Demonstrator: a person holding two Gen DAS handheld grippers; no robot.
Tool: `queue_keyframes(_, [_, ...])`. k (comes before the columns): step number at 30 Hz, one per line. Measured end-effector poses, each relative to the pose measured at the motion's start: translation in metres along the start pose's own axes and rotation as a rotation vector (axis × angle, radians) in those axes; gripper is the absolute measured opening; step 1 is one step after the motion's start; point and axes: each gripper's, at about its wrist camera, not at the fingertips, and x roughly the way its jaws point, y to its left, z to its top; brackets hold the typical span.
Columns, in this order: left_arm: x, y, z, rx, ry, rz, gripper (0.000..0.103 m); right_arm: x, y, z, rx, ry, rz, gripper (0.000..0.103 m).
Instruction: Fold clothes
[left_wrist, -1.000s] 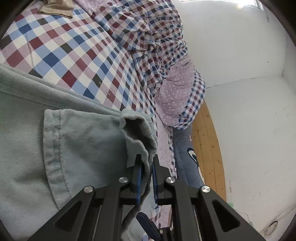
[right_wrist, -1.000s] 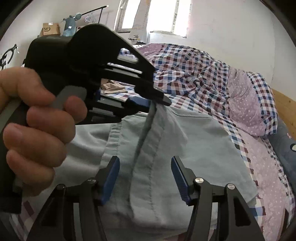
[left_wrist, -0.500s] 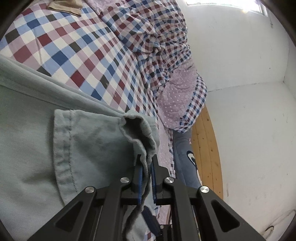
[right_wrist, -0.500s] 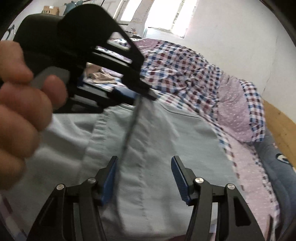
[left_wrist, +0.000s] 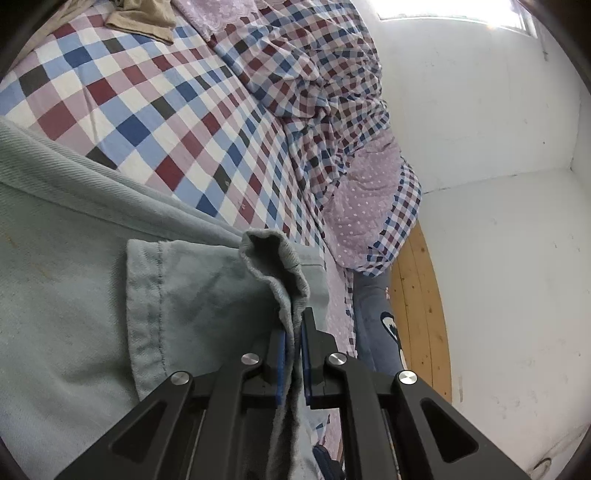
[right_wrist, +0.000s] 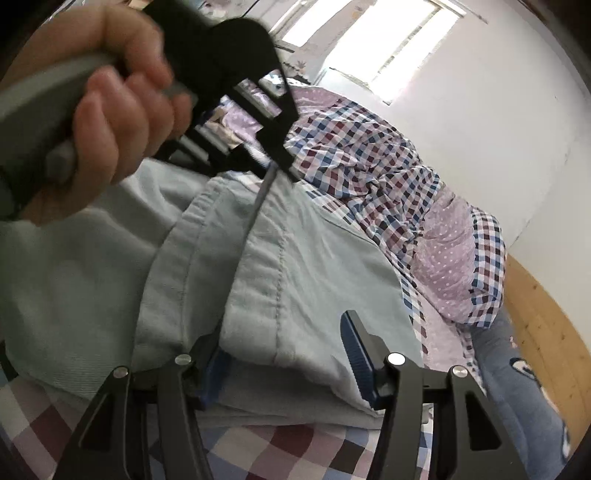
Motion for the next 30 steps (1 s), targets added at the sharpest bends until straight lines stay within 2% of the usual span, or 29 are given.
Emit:
queue_keyframes(4, [0.001, 0.003, 0.001, 0.011, -0.004, 0.033, 0.006, -0.007, -0.003, 0.001, -0.007, -0.041, 0.004, 0.042])
queue_keyframes(5, [0.001, 0.004, 0.001, 0.012, -0.005, 0.041, 0.006, -0.008, -0.003, 0.001, -0.006, -0.044, 0.015, 0.033])
queue_keyframes(6, [0.001, 0.005, 0.001, 0.015, -0.006, 0.053, 0.006, -0.010, -0.002, 0.001, -0.006, -0.047, 0.031, 0.029])
queue_keyframes(8, [0.004, 0.008, 0.003, 0.015, -0.006, 0.089, 0.009, -0.013, -0.001, 0.001, -0.008, -0.056, 0.061, 0.027])
queue_keyframes(10, [0.009, 0.016, 0.004, -0.001, 0.001, 0.125, 0.030, -0.016, 0.000, 0.002, -0.007, -0.064, 0.086, 0.027])
queue_keyframes(11, [0.012, 0.019, 0.005, -0.008, 0.003, 0.135, 0.046, -0.017, 0.000, 0.002, -0.004, -0.070, 0.093, 0.026])
queue_keyframes(12, [0.013, 0.022, 0.005, -0.014, 0.000, 0.124, 0.047, -0.019, -0.001, 0.002, 0.000, -0.076, 0.099, 0.026])
queue_keyframes(14, [0.013, 0.024, 0.005, -0.008, -0.018, 0.111, 0.046, -0.021, -0.001, 0.002, 0.007, -0.084, 0.105, 0.026])
queue_keyframes(16, [0.012, 0.023, 0.005, 0.011, -0.037, 0.111, 0.039, -0.023, -0.003, 0.002, 0.013, -0.089, 0.109, 0.026])
queue_keyframes(17, [0.011, 0.022, 0.006, 0.026, -0.039, 0.123, 0.008, -0.025, -0.003, 0.002, 0.015, -0.094, 0.109, 0.026])
queue_keyframes(18, [0.010, 0.020, 0.007, 0.041, -0.040, 0.136, 0.005, -0.027, -0.004, 0.003, 0.016, -0.103, 0.108, 0.025])
queue_keyframes(20, [0.002, 0.006, 0.007, 0.079, -0.066, 0.144, 0.005, -0.031, -0.006, 0.005, 0.018, -0.121, 0.102, 0.025])
queue_keyframes(22, [-0.010, -0.018, 0.005, 0.166, -0.121, 0.126, 0.005, -0.035, -0.006, 0.008, 0.023, -0.136, 0.101, 0.025])
queue_keyframes(24, [-0.013, -0.027, 0.006, 0.214, -0.134, 0.135, 0.005, -0.039, -0.006, 0.011, 0.028, -0.148, 0.103, 0.025])
queue_keyframes(25, [-0.010, -0.023, 0.008, 0.208, -0.127, 0.155, 0.005, -0.037, -0.004, 0.012, 0.028, -0.136, 0.117, 0.026])
queue_keyframes(28, [0.013, 0.018, 0.013, 0.122, -0.041, 0.288, 0.005, -0.009, 0.016, 0.005, -0.011, 0.015, 0.219, 0.026])
queue_keyframes(30, [0.016, 0.035, 0.013, 0.058, -0.046, 0.271, 0.008, -0.004, 0.025, 0.001, -0.030, 0.032, 0.219, 0.028])
